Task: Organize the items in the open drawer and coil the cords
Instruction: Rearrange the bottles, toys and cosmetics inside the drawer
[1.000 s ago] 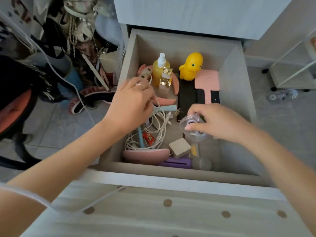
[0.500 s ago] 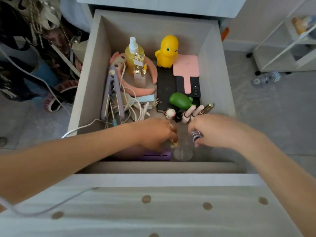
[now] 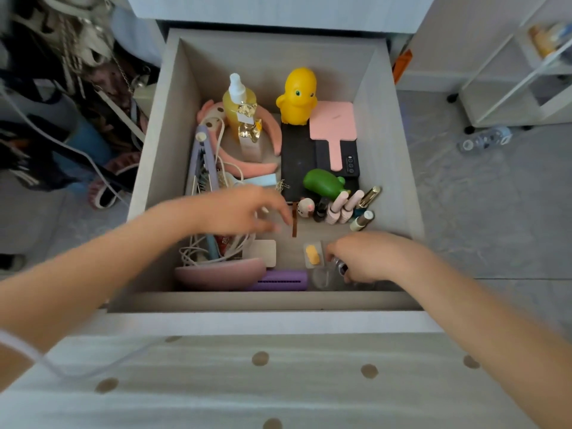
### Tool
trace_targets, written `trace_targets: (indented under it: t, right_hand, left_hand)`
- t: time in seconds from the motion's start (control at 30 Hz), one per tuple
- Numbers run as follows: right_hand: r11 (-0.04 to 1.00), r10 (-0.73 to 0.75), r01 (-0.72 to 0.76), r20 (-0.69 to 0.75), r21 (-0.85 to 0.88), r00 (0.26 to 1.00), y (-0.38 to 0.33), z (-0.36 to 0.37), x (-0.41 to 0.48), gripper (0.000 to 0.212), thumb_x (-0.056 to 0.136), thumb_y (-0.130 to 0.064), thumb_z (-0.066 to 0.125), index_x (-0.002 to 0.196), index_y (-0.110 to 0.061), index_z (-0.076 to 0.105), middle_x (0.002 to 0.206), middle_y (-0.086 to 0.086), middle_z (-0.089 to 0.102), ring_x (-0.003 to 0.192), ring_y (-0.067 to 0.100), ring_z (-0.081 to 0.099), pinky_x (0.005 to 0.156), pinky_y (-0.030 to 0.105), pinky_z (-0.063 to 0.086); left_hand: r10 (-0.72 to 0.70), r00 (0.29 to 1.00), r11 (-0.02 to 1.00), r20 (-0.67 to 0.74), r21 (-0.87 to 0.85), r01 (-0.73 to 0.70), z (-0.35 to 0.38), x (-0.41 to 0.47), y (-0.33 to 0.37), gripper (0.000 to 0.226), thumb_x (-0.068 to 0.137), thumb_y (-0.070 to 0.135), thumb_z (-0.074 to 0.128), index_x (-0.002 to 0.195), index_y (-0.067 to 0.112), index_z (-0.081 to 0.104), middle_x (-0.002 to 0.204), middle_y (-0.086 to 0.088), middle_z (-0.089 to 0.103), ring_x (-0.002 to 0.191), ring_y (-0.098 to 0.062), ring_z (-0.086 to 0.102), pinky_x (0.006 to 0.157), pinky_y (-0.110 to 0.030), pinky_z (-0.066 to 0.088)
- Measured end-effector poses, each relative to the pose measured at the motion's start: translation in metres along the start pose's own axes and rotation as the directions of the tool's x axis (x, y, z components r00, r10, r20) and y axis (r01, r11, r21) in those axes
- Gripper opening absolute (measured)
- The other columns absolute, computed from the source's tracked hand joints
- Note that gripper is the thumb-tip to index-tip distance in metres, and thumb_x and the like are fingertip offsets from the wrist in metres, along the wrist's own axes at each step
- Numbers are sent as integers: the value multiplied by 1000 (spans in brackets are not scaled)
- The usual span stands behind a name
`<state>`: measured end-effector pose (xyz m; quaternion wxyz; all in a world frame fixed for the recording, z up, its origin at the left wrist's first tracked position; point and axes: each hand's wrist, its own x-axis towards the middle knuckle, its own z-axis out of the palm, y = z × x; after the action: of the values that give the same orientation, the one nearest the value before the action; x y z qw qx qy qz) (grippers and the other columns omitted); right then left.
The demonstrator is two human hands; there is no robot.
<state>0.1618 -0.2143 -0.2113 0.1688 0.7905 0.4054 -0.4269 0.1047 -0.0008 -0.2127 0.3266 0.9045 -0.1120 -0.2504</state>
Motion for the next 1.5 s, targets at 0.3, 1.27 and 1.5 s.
trace_targets:
  t: [0.3,1.27,1.5]
  right_hand:
    - [999,-29,26,53,44,998,1,4,14,38,86,-14,64,124,-13,56,118,9,61,103,26,59,76,29,45]
    - [748,-182,428,-463,507,867,-1,-10,11,7,96,-30,50,102,-29,52,75,-4,55,66,6,50,66,26,36]
    - [662,-92,497,-596,562,798,-1,-10,0,18,99,-34,40,117,-35,43,71,4,56,46,8,54,43,26,44]
  left_hand:
    - [-138,945,947,-296,240,213,-38,-36,-23,16,82,28,66,99,27,66,92,15,62,85,-4,60,74,-28,48]
    - [-250,961,663,120,744,80,39,28,4,35,86,23,55,120,24,50,119,2,54,118,-20,35,92,-43,24]
    - [-254,955,721,155,688,81,44,15,3,59,83,17,59,138,22,37,142,0,43,140,-24,17,108,-62,-10]
